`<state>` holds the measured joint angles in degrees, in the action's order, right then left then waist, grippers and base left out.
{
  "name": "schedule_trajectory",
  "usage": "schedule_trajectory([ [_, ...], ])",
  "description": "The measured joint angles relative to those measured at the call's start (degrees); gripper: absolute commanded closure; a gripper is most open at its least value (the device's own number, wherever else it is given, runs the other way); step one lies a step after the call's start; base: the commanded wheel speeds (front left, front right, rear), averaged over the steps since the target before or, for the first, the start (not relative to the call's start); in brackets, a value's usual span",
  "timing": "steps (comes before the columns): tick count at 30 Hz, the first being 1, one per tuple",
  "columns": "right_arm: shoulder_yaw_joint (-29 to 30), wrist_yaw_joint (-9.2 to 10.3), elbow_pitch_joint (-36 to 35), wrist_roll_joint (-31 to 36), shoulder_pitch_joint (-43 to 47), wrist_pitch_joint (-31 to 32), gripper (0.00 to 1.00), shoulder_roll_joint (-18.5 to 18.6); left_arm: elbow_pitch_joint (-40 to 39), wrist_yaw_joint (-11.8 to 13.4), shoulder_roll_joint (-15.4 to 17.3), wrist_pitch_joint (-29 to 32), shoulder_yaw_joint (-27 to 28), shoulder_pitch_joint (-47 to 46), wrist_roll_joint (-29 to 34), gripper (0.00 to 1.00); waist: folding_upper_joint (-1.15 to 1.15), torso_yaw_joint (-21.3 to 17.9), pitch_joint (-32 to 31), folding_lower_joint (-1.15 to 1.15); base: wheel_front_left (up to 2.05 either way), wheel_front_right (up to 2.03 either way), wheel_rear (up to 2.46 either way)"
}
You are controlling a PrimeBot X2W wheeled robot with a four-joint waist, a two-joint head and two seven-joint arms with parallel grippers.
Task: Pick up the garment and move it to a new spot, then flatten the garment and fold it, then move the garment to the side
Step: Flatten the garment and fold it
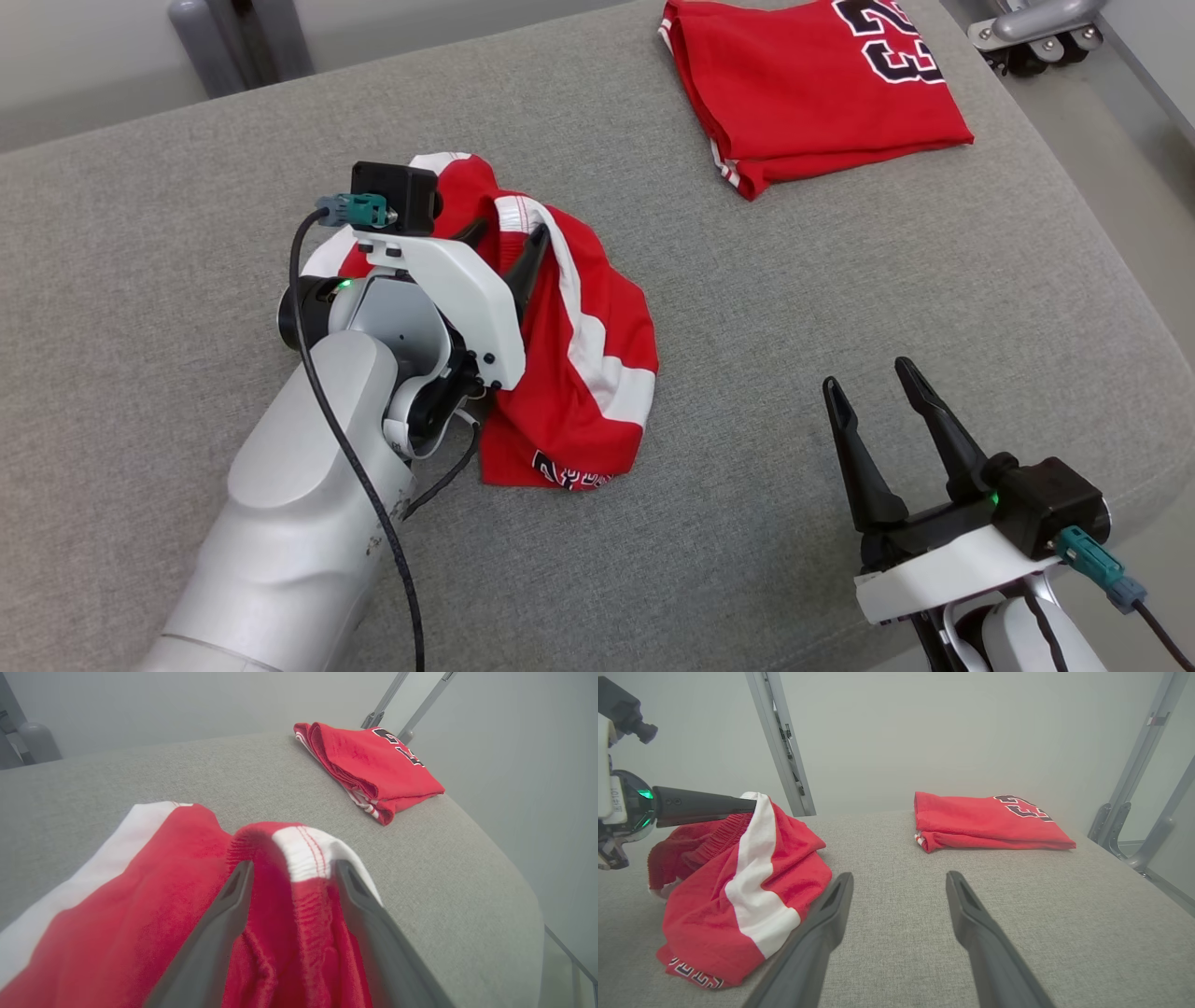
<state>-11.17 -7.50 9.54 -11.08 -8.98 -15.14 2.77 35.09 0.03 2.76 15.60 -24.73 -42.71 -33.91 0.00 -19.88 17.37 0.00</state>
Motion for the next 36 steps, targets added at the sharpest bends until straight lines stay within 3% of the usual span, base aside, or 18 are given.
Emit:
schedule_trajectory([
  [1, 0.00, 0.00, 0.00, -0.01, -0.06, 0.00, 0.00, 0.00, 0.26, -0.13, 0.00, -0.01, -0.16, -0.19, -0.19, 0.22, 0.00, -0.15, 0.05, 0.00, 0.00, 0.00, 0.00],
  [2, 0.02, 0.00, 0.00, -0.02, -0.12, 0.00, 0.00, 0.00, 0.57, -0.46, 0.00, -0.08, -0.34, -0.37, -0.40, 0.55, 0.00, -0.29, 0.07, 0.00, 0.00, 0.00, 0.00],
  [3, 0.00, 0.00, 0.05, -0.13, -0.12, 0.00, 0.00, 0.00, 0.68, -1.02, 0.00, -0.54, -0.55, -0.75, -1.09, 1.00, 0.00, -0.55, 0.03, 0.00, 0.00, 0.00, 0.00],
  [14, 0.57, 0.00, 0.58, -0.29, 0.63, 0.00, 0.00, -0.01, -3.89, -2.29, 0.02, 1.70, -2.46, -4.88, -6.83, 1.00, 0.00, -0.81, -3.09, 0.00, 0.00, 0.00, 0.00],
  [21, 0.91, 0.00, 1.04, 0.40, 2.60, 0.00, 0.00, -0.01, -7.80, -2.00, 3.38, 8.90, -3.61, -12.07, -5.44, 1.00, 0.00, 0.15, -6.71, 0.00, 0.00, 0.00, 0.00],
  [28, -0.10, 0.00, 1.91, 0.64, 3.58, 0.00, 0.00, -0.01, -8.90, -3.26, 7.13, 19.76, -9.01, -15.64, -2.37, 1.00, 0.00, 1.42, -10.54, 0.00, 0.00, 0.00, 0.00],
  [36, -0.83, 0.00, 2.33, 0.85, 3.96, 0.00, 0.00, -0.01, -8.72, -1.45, 3.09, 20.42, -9.90, -21.65, -1.76, 1.00, 0.00, 2.10, -12.97, 0.00, 0.00, 0.00, 0.00],
])
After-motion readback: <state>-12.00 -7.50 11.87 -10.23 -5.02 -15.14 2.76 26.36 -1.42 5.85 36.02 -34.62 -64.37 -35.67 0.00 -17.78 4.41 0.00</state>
